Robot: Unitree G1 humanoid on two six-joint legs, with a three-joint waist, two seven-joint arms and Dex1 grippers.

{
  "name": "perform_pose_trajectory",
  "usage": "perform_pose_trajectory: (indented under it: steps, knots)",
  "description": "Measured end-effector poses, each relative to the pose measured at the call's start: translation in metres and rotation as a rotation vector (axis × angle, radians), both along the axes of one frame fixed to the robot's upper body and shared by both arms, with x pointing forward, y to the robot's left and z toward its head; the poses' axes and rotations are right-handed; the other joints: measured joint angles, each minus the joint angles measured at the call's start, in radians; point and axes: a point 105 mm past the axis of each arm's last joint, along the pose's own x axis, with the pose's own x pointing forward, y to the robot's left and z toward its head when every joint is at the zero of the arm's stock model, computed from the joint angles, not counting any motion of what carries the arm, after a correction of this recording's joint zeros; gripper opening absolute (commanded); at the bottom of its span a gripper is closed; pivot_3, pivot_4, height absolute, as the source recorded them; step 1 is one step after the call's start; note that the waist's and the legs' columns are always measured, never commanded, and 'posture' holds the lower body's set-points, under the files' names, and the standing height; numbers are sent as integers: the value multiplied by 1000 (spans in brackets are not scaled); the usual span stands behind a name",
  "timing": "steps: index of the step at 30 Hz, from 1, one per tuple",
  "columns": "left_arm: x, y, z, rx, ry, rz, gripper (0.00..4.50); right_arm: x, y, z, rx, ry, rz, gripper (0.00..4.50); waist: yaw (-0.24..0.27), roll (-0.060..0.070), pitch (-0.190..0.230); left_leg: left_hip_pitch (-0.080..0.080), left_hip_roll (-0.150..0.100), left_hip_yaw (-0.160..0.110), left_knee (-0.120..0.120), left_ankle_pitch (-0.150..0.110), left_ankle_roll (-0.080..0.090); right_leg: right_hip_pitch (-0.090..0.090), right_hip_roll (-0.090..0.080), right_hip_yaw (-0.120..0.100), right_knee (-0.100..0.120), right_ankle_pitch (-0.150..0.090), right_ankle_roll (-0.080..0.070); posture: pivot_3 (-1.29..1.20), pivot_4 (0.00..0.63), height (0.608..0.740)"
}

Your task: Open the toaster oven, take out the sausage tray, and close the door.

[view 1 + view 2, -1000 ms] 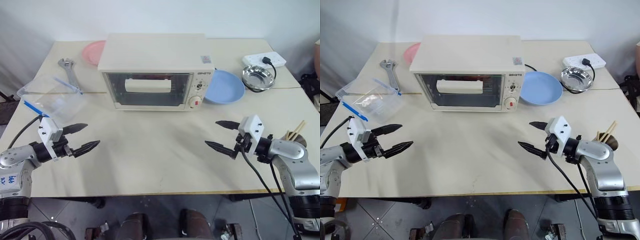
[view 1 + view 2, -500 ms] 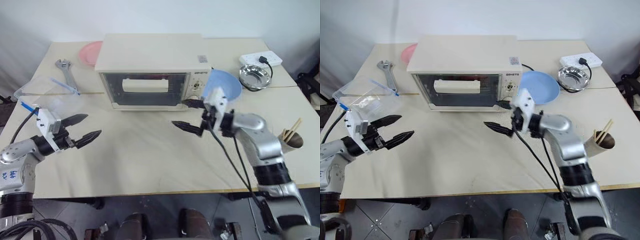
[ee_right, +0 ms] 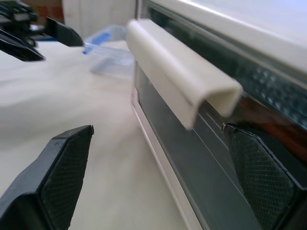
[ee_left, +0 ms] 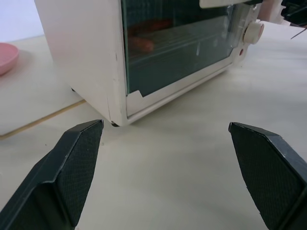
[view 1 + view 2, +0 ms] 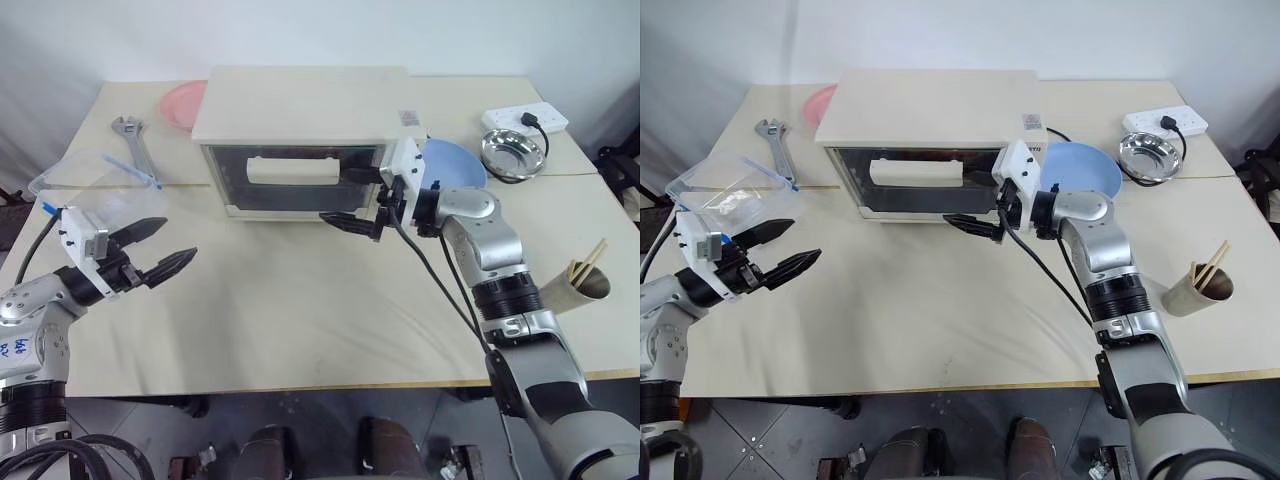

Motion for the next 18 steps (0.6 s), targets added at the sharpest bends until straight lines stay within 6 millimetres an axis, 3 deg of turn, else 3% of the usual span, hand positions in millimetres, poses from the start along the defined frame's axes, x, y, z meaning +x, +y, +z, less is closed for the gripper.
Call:
perform_pose_trajectory:
  steps: [6, 11, 17, 18]
  knots:
    - [-1, 4, 3, -7, -5, 9, 4449, -15, 4, 7, -8, -3, 75, 4500, 0, 0, 0, 0, 0, 0, -1, 0, 0, -1, 0, 0, 0, 0, 0, 0, 150, 740]
    - [2, 11, 8, -12, -6, 17, 4449, -40, -1, -13, -50, 49, 137, 4500, 3, 0, 0, 0, 0, 1, -1, 0, 0, -1, 0, 0, 0, 0, 0, 0, 150, 740]
    - [12, 12, 21, -26, -36, 7, 4449, -54, -1, -32, -95, 83, 163, 4500, 2, -1, 0, 0, 0, 3, 0, 0, 0, -1, 0, 0, 0, 0, 0, 0, 150, 740]
    - [14, 12, 23, -28, -36, -1, 4269, -54, -2, -34, -97, 85, 161, 4500, 2, -1, 0, 0, 0, 4, 0, 0, 0, -1, 0, 0, 0, 0, 0, 0, 150, 740]
